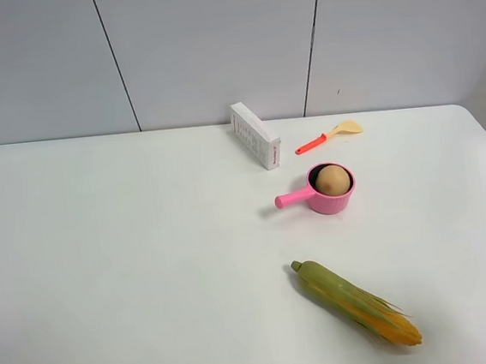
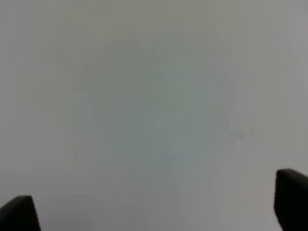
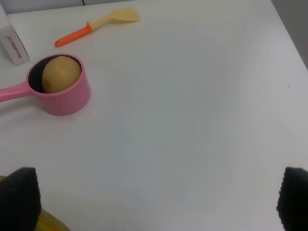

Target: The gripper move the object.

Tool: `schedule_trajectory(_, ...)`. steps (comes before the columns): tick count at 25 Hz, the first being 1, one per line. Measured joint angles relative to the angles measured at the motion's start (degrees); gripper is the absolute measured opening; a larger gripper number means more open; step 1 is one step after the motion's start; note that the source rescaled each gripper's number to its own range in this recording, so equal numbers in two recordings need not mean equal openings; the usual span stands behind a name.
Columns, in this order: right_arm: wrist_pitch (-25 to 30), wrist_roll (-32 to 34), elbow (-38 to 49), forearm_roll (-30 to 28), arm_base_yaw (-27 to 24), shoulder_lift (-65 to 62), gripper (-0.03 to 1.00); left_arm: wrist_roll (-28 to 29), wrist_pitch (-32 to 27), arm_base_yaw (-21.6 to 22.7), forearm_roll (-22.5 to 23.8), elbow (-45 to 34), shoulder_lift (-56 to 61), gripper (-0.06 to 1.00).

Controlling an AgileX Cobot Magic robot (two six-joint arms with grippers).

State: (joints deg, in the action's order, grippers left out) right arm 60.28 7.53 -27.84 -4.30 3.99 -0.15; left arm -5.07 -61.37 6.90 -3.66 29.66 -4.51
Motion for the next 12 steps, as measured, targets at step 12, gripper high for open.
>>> schedule_trajectory(12,0.0,0.0,0.0,0.0,0.0,0.0,1.00,0.2,1.0,0.0,0.0,-0.4,4.9,1.00)
